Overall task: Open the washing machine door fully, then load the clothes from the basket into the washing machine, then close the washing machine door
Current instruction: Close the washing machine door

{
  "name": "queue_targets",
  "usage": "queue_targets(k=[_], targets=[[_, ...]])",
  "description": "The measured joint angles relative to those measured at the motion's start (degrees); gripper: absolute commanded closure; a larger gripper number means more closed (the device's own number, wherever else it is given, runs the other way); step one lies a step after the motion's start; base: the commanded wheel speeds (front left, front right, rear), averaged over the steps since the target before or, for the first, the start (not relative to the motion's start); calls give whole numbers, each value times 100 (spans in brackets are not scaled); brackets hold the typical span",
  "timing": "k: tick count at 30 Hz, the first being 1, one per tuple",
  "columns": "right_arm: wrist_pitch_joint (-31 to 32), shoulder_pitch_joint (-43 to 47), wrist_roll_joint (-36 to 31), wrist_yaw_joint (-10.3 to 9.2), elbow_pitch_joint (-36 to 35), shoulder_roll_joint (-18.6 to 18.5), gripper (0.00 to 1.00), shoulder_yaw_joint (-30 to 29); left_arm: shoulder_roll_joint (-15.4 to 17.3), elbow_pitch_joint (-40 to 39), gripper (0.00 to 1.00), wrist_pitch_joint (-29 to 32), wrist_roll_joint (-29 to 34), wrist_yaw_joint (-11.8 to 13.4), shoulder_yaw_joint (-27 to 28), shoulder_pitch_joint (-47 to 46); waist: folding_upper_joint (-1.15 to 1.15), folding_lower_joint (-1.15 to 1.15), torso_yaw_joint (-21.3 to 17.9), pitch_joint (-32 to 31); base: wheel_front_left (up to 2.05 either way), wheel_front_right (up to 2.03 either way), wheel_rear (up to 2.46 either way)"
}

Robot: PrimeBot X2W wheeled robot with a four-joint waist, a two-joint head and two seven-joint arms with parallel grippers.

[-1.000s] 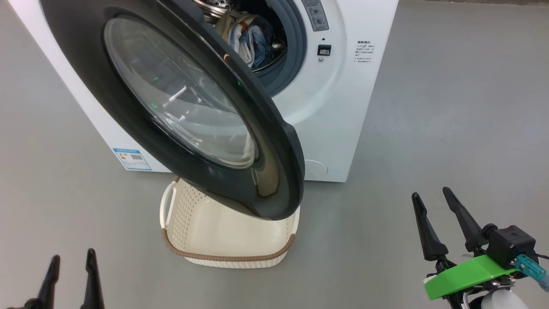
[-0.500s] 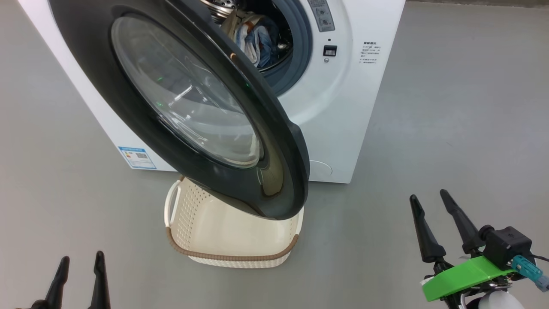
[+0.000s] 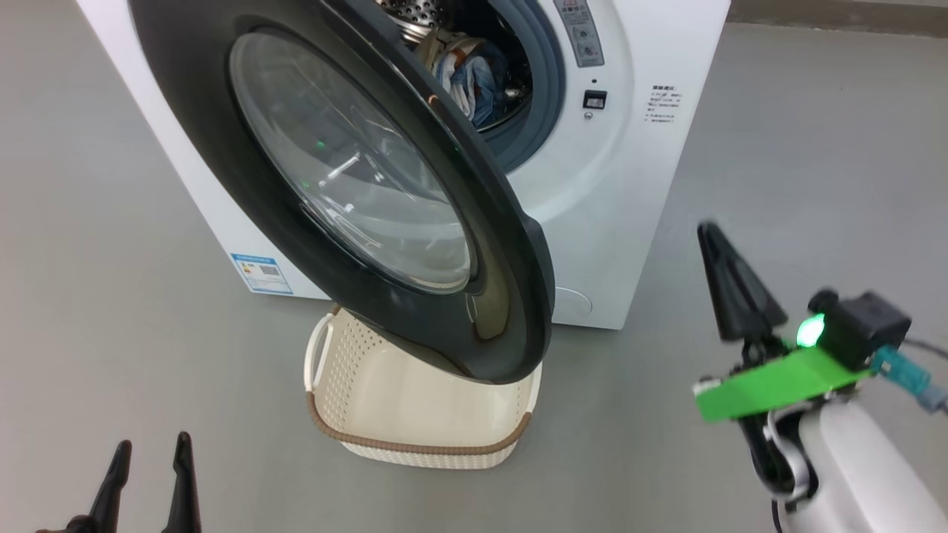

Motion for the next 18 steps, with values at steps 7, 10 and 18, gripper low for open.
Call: queue_targets(k=[7, 10, 18], targets=[[-2, -858, 57, 0, -969, 105, 100, 213, -21, -123, 0, 0, 45, 0, -5, 8, 0, 0, 117, -105, 0, 0, 0], [-22, -1042, 172, 0, -1404, 160, 100, 542, -26, -177, 0, 0, 78, 0, -40, 21, 0, 0, 179, -143, 0, 0, 0], [-26, -1075, 309, 0, -1580, 293, 100, 1670, -75, -250, 0, 0, 102, 0, -82, 42, 0, -1, 357, -160, 0, 0, 0]])
